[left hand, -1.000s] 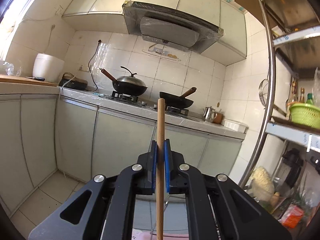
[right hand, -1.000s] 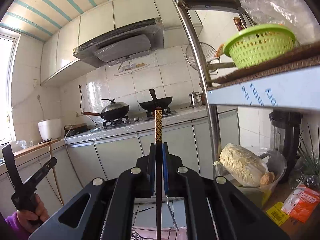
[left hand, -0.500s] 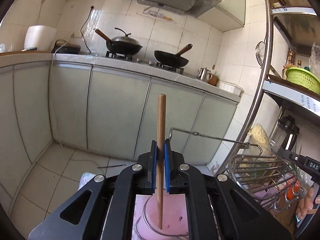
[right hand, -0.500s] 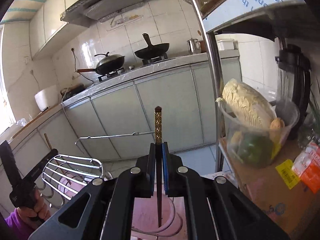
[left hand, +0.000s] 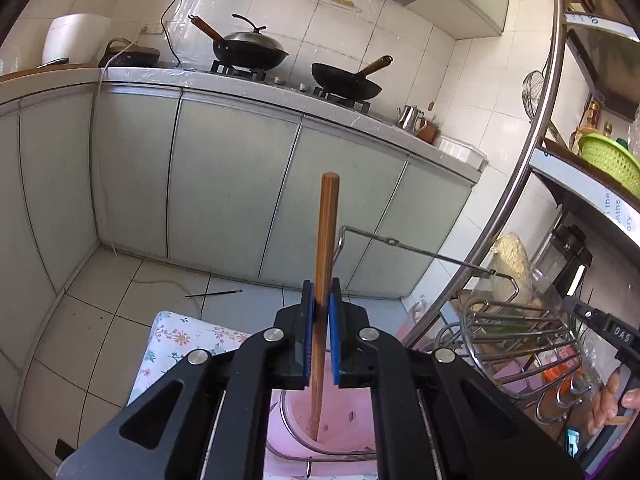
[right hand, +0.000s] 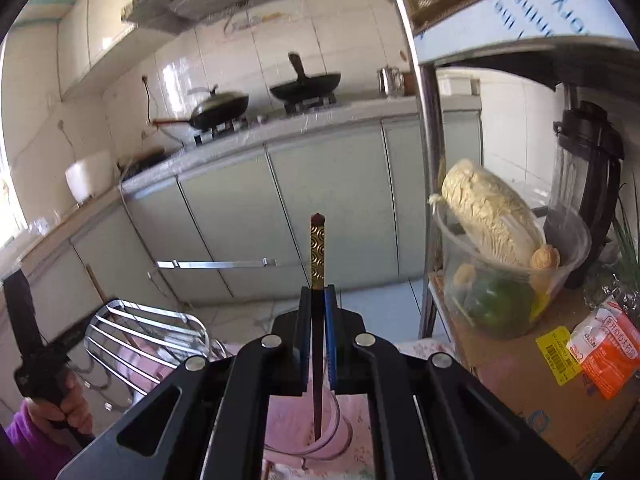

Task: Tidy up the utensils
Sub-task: 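Lower both chopsticks into the pink cups and open both tools, then grasp a dark chopstick with the left tool while the right tool grasps a wooden chopstick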

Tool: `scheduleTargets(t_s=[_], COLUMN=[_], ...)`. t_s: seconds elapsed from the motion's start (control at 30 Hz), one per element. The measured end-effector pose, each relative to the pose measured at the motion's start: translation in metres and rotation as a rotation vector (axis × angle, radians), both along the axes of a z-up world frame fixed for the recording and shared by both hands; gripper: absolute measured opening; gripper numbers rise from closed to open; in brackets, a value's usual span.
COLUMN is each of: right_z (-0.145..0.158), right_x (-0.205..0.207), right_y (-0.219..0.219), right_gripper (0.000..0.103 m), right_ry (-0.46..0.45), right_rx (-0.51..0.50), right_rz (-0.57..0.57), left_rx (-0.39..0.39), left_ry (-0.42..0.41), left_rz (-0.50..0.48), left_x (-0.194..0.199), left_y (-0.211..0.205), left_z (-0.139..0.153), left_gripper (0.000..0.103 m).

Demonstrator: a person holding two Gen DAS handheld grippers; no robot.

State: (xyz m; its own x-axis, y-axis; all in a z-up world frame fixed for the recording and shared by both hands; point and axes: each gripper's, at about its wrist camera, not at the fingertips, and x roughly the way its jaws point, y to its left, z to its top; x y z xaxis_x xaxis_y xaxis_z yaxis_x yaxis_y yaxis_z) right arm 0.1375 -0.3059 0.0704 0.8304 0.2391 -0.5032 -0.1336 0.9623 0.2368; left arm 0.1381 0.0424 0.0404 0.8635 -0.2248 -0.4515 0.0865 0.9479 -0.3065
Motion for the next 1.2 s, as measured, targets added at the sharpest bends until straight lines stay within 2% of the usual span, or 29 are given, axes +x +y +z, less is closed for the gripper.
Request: scheduleTargets(t_s=[0.13,0.23,0.3,0.4,0.7,0.9,1.03,1.2], right_z=[-0.003,-0.005,-0.004,0.000,-0.001,-0.009,-0.031,-0.068], right_x=[0.002,0.002,-0.001,-0.005,-0.034,-0.077,-0.098,-0.111], right_y=[0.001,0.005,0.004,0.002,-0.007,-0.012,-0.011,0.000], right_gripper=[0.007,0.009,0.017,0.029,0.033,0.033,0.033,0.033], right_ry=[0.029,0.049,0.042,0.032,0.023,0.025,0.089,0.200], right_rx=[0.026,0.008,0.009,0.021,0.056,0.071,0.089,0.111], right_rz=[0.014,0.030,0.029,0.028,0.008,-0.007,0.012,0.047], left_rx=[-0.007,-0.031,-0.040,-0.032,-0.023,-0.026,0.008,-0.001], left_ry=[0.047,0.095,0.095,0.087,0.065,0.058,0.082,0.194], left_rz=[-0.011,-0.011,0.011,0.016,0.018,0.039,0.001,-0.088], left_x=[0.004,0.008,0.008,0.004,-0.010,-0.040,-0.067,-0.095], left_y=[-0.003,0.002,0.006,0.009,0.020,0.034,0.029,0.011], left_z=[-0.004,-0.005,-0.004,0.000,0.022,0.029,0.021,-0.014], left_gripper=[0.008,0.019,0.029,0.033,0.035,0.035,0.035,0.035])
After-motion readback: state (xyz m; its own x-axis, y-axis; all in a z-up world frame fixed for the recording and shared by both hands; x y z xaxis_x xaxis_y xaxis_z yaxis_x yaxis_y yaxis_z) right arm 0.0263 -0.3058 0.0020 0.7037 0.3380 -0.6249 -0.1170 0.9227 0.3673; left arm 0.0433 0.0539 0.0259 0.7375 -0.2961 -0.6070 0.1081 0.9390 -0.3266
